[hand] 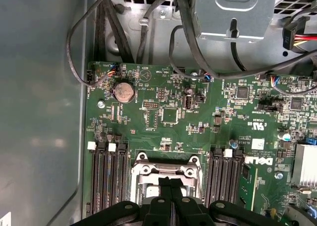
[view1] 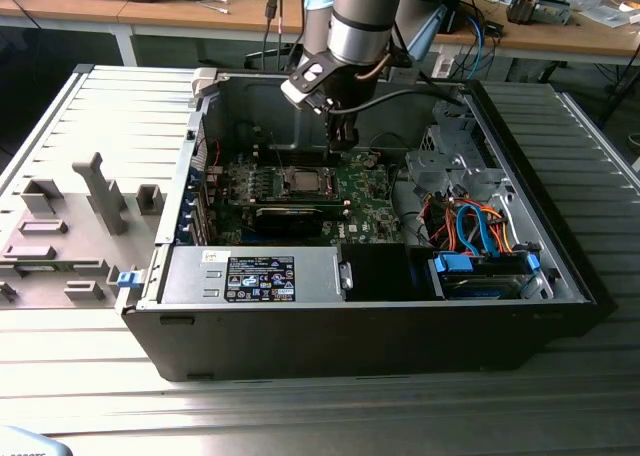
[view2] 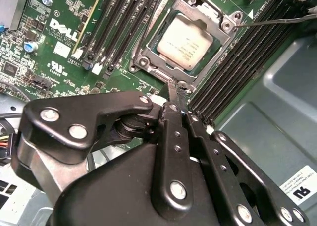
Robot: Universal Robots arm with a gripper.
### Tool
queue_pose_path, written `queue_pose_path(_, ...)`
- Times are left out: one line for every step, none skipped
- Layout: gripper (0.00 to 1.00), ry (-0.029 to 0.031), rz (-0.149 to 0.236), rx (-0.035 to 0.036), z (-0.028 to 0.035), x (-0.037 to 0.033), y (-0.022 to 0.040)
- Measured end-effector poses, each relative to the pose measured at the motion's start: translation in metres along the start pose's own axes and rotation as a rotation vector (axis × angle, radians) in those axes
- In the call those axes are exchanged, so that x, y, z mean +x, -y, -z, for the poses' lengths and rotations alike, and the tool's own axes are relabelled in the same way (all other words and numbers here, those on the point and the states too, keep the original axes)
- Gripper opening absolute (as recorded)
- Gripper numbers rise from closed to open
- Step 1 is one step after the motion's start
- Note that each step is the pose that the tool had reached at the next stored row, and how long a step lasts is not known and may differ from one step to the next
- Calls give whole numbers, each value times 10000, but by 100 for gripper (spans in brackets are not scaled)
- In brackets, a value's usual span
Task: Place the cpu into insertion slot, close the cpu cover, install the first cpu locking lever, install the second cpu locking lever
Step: 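Close the cpu cover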
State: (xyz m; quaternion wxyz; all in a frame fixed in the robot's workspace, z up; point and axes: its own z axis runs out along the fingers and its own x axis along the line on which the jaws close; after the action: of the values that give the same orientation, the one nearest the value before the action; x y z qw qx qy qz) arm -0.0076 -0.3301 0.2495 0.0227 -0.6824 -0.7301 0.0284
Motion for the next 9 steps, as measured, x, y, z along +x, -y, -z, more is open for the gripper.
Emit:
queue_pose_path(11,1,1,0,-3,1,8)
queue_pose_path(11,0,2,0,-5,1,11)
queue_pose_path(11,1,1,0,-6,1,12)
queue_pose_path(11,0,1,0,-7,1,14)
queue_pose_path(11,1,0,0,-8,1,15)
queue_pose_path(11,1,0,0,-10,1,18)
queue_pose_path(11,0,1,0,-12,2,20)
queue_pose_path(11,0,1,0,-13,2,22)
queue_pose_path(11,1,0,0,-14,2,24)
